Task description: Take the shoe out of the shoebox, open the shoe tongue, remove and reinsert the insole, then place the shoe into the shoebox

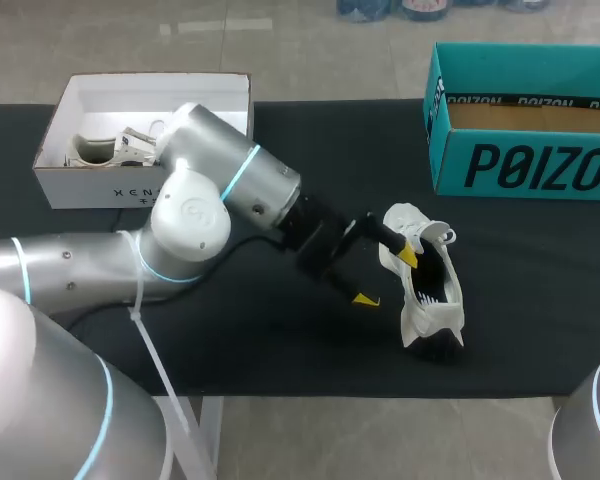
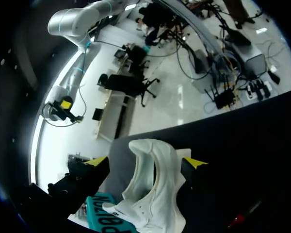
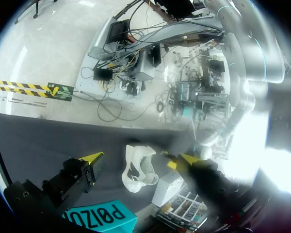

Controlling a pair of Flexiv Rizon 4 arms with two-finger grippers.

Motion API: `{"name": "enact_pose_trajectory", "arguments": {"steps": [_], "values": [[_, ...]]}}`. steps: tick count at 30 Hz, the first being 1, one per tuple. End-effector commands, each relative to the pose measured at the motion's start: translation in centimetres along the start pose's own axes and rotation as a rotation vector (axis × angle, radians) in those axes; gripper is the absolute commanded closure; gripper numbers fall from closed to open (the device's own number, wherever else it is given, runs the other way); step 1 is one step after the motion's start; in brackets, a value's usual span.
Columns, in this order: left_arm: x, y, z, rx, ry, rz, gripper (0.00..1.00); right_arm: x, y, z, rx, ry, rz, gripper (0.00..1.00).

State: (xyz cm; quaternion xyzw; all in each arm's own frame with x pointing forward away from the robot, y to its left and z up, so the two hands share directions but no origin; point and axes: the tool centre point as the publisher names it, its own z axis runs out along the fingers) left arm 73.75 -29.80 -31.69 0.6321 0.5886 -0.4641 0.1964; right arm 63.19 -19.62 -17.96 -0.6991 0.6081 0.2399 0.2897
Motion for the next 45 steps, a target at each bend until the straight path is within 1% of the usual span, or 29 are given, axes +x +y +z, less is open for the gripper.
{"name": "enact_pose_trajectory", "arguments": {"steps": [1, 21, 22, 23, 25, 27, 28, 30, 31, 32, 33, 35, 36, 39, 40, 41, 45], "values": [[-0.6, -0.3, -1.7, -0.029, 0.675, 0.181, 0.0, -0.2, 0.8, 0.1, 0.363, 0.006, -0.001, 0.0], [-0.6, -0.3, -1.7, -0.029, 0.675, 0.181, 0.0, -0.2, 0.8, 0.1, 0.363, 0.006, -0.001, 0.0], [-1.0, -0.4, -1.3, -0.016, 0.738, 0.13, 0.0, -0.2, 0.8, 0.1, 0.363, 0.006, -0.001, 0.0], [-1.2, -0.4, -0.9, -0.009, 0.772, 0.104, 0.0, -0.2, 0.8, 0.1, 0.363, 0.006, -0.001, 0.0], [-1.4, -0.8, -0.4, -0.008, 0.758, 0.04, 0.0, -0.2, 0.8, 0.1, 0.363, 0.006, -0.001, 0.0], [-1.3, -1.3, 0.2, -0.027, 0.793, -0.008, 0.0, -0.2, 0.8, 0.1, 0.363, 0.006, -0.001, 0.0], [-1.2, -1.5, 0.3, -0.057, 0.807, -0.05, 0.0, -0.2, 0.8, 0.1, 0.363, 0.006, -0.001, 0.0], [-1.0, -2.0, 0.6, -0.054, 0.812, -0.102, 0.0, -0.2, 0.8, 0.1, 0.363, 0.006, -0.001, 0.0], [-0.8, -2.2, 0.7, -0.064, 0.855, -0.147, 0.0, -0.2, 0.8, 0.1, 0.363, 0.006, -0.001, 0.0], [-0.6, -2.2, 0.9, -0.066, 0.872, -0.161, 0.0, -0.2, 0.8, 0.1, 0.363, 0.006, -0.001, 0.0], [-0.5, -2.3, 1.0, -0.06, 0.862, -0.173, 0.0, -0.2, 0.8, 0.1, 0.363, 0.006, -0.001, 0.0], [-0.4, -2.2, 1.3, -0.083, 0.928, -0.198, 0.0, -0.2, 0.8, 0.1, 0.363, 0.006, -0.001, 0.0], [-0.5, -2.1, 1.5, -0.079, 0.938, -0.205, 0.0, -0.2, 0.8, 0.1, 0.363, 0.006, -0.001, 0.0], [-0.7, -1.7, 2.1, -0.101, 0.982, -0.219, 0.0, -0.2, 0.8, 0.1, 0.363, 0.006, -0.001, 0.0], [-0.8, -1.6, 2.3, -0.117, 0.979, -0.221, 0.27, -0.2, 0.8, 0.1, 0.363, 0.006, -0.001, 0.0], [-0.8, -1.5, 2.3, -0.126, 0.985, -0.227, 1.0, -0.2, 0.8, 0.1, 0.363, 0.006, -0.001, 0.0], [-1.0, -0.9, 2.6, -0.156, 0.997, -0.24, 1.0, -0.2, 0.8, 0.1, 0.363, 0.006, -0.001, 0.0]]}}
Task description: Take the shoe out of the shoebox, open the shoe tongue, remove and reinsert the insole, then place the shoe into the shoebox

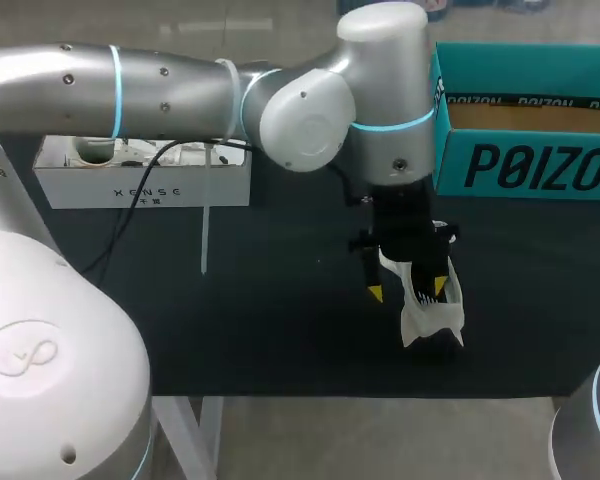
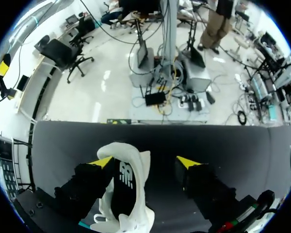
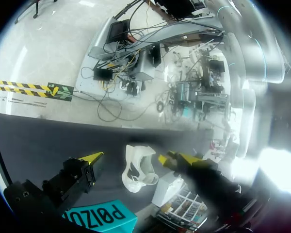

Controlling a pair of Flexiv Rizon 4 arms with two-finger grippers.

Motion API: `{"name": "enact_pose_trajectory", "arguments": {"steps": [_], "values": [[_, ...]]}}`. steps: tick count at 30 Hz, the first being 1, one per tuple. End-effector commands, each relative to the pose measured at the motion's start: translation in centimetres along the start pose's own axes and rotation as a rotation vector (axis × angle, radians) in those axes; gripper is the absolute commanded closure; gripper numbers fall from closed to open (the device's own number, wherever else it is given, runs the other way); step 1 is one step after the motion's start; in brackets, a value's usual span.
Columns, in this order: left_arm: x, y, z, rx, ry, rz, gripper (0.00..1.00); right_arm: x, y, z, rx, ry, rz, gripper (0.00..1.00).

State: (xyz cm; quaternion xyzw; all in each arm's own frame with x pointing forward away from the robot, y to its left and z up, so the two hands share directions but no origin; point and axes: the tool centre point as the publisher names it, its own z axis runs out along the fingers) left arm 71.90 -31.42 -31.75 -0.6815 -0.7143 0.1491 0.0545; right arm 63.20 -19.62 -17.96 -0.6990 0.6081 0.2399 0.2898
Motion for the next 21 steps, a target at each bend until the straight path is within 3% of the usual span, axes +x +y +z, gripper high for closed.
{"name": "enact_pose_trajectory", "arguments": {"steps": [1, 21], "values": [[-1.0, 0.3, 0.2, -0.018, 0.179, -0.01, 1.0, -0.2, 0.8, 0.1, 0.363, 0.006, -0.001, 0.0], [-2.4, 3.4, 3.4, -0.141, 0.119, -0.031, 1.0, -0.2, 0.8, 0.1, 0.363, 0.006, -0.001, 0.0]]}}
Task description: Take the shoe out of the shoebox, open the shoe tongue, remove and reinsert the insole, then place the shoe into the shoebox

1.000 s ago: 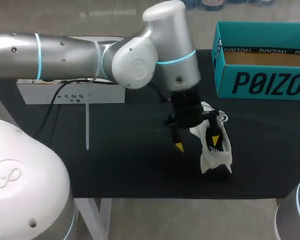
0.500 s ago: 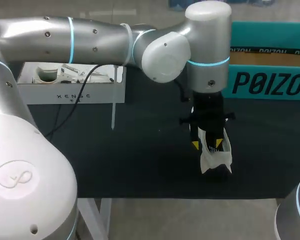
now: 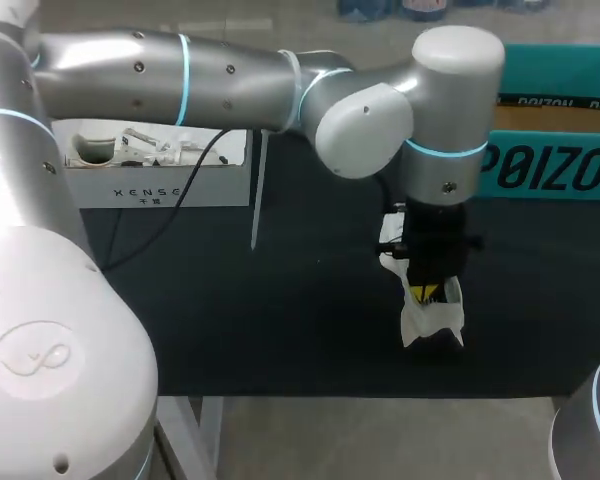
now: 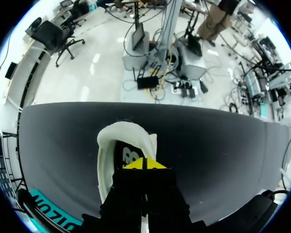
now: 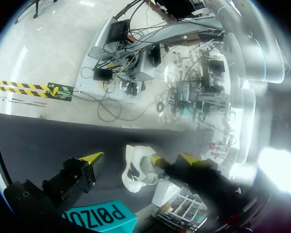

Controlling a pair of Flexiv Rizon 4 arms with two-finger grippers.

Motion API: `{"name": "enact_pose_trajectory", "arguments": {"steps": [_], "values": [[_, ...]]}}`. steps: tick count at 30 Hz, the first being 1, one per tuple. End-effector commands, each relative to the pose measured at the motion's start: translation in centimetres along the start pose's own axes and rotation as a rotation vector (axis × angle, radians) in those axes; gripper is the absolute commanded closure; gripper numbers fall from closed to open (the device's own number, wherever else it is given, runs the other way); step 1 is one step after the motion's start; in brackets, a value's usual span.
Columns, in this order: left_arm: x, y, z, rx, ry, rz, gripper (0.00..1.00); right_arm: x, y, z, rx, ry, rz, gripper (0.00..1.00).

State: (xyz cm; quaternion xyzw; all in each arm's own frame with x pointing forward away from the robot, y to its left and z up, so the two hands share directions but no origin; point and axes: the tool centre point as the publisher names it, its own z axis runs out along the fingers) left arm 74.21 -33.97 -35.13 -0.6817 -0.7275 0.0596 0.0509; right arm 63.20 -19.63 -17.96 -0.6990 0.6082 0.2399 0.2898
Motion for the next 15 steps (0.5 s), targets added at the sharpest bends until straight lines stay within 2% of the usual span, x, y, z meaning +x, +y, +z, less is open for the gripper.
{"name": "enact_pose_trajectory", "arguments": {"steps": [1, 4, 7, 11, 15], "values": [[-0.3, 0.3, 0.6, -0.007, 0.004, -0.003, 1.0, -0.2, 0.8, 0.1, 0.363, 0.006, -0.001, 0.0], [-0.8, 0.9, 1.6, -0.009, 0.015, -0.006, 1.0, -0.2, 0.8, 0.1, 0.363, 0.006, -0.001, 0.0], [-1.7, 1.7, 3.4, -0.014, 0.017, 0.01, 1.0, -0.2, 0.8, 0.1, 0.363, 0.006, -0.001, 0.0], [-3.4, 3.1, 6.1, -0.002, 0.028, 0.05, 1.0, -0.2, 0.8, 0.1, 0.363, 0.006, -0.001, 0.0], [-4.9, 3.7, 7.7, 0.022, 0.032, 0.074, 1.0, -0.2, 0.8, 0.1, 0.363, 0.006, -0.001, 0.0]]}}
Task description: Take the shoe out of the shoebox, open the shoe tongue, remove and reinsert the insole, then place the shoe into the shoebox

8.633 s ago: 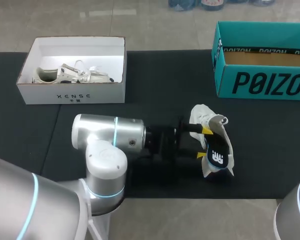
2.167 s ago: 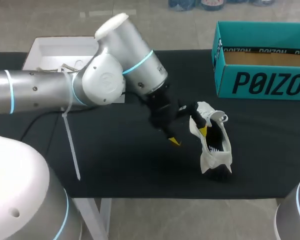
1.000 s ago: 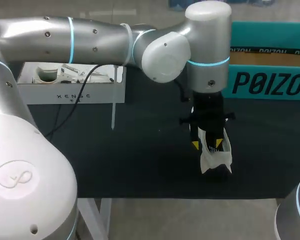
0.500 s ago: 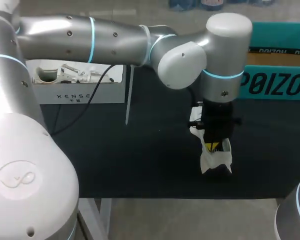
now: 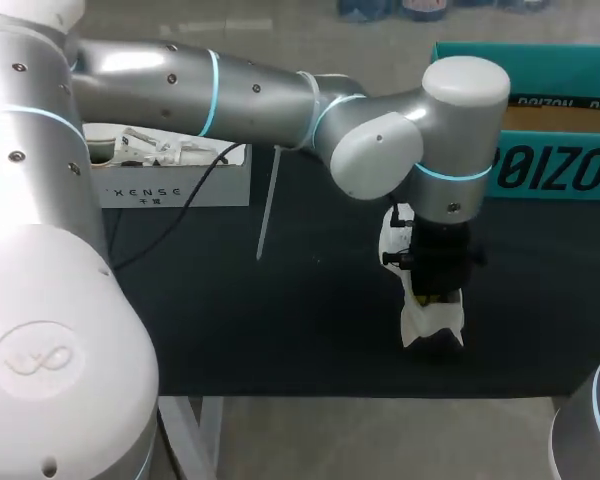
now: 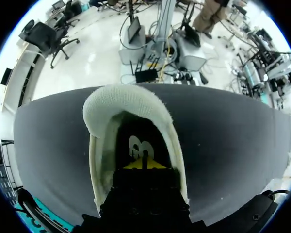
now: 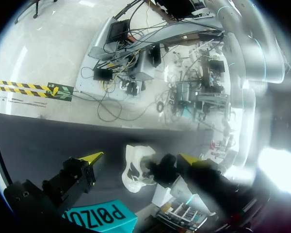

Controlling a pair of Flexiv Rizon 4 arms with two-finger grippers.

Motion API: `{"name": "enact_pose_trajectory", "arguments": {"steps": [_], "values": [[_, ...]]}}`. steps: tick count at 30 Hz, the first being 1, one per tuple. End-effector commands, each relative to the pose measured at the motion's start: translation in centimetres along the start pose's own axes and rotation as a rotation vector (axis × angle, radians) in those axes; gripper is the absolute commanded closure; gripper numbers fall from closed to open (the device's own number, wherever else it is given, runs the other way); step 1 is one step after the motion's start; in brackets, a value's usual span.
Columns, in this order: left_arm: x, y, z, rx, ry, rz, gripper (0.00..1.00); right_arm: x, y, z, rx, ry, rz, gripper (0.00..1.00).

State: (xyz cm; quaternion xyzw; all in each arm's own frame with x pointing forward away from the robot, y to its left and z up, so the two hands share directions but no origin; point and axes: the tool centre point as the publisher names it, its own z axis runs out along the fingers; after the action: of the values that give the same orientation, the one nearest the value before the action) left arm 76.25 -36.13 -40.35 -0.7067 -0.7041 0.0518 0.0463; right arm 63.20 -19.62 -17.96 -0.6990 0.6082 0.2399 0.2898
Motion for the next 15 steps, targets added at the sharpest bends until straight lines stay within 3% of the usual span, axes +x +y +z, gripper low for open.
{"name": "enact_pose_trajectory", "arguments": {"steps": [1, 5, 15], "values": [[-2.7, 1.1, 3.1, 0.042, 0.022, 0.006, 1.0, -0.2, 0.8, 0.1, 0.363, 0.006, -0.001, 0.0], [-2.7, 0.5, 3.2, 0.046, 0.01, 0.003, 1.0, -0.2, 0.8, 0.1, 0.363, 0.006, -0.001, 0.0], [-0.9, -1.5, -0.8, -0.037, 0.004, -0.016, 1.0, -0.2, 0.8, 0.1, 0.363, 0.006, -0.001, 0.0]]}}
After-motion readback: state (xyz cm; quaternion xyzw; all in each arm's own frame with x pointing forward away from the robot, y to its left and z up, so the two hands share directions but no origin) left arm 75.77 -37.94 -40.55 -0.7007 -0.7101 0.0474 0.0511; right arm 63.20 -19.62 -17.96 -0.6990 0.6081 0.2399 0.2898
